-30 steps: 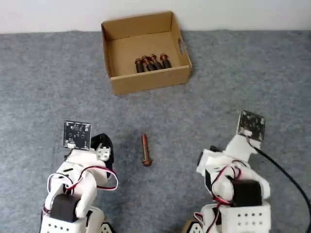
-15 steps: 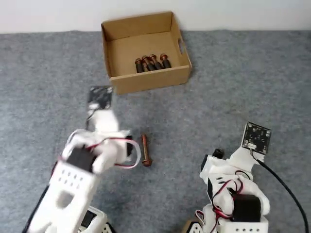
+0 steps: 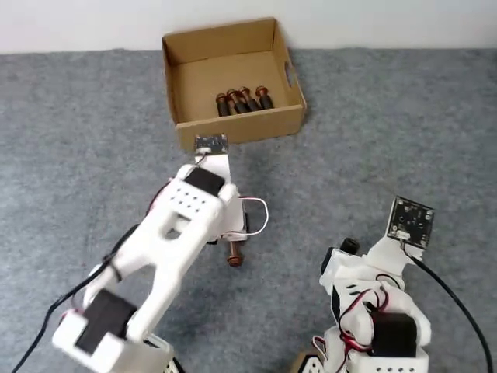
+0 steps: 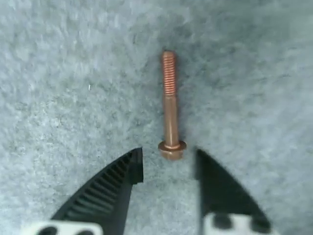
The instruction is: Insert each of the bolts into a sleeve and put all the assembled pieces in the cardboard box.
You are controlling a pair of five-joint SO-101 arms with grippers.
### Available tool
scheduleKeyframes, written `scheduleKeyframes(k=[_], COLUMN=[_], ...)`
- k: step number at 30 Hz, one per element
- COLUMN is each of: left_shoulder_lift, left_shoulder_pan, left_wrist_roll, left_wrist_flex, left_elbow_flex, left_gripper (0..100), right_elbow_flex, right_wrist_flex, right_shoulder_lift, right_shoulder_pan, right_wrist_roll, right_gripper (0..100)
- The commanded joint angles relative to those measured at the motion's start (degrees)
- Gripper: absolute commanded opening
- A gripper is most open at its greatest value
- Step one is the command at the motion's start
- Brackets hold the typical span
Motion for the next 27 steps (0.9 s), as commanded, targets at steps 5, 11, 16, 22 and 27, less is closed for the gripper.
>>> scheduleKeyframes(k=[5,11,16,22,27], left_shoulder_lift=[7.30,12.31,15.91,17.41,18.90], left_shoulder_pan=[0.44,0.00,0.00,0.00,-0.09], left_wrist_roll=[0.79,0.70,0.70,0.44,0.53], left_wrist_flex=[1.41,1.32,-2.29,-7.91,-8.97], left_elbow_flex=[-5.41,-5.67,-5.76,-5.76,-5.85], left_gripper=[25,24,16,4,1], right_elbow_flex=[-0.53,-0.53,-0.53,-0.53,-0.53], right_wrist_flex=[-1.19,-1.19,-1.19,-1.19,-1.19], right_shoulder_lift=[-0.13,-0.13,-0.13,-0.13,-0.13], right_shoulder_pan=[0.57,0.57,0.57,0.57,0.57], right_wrist_roll=[0.62,0.62,0.62,0.53,0.53], right_gripper=[0.9,0.9,0.9,0.9,0.9])
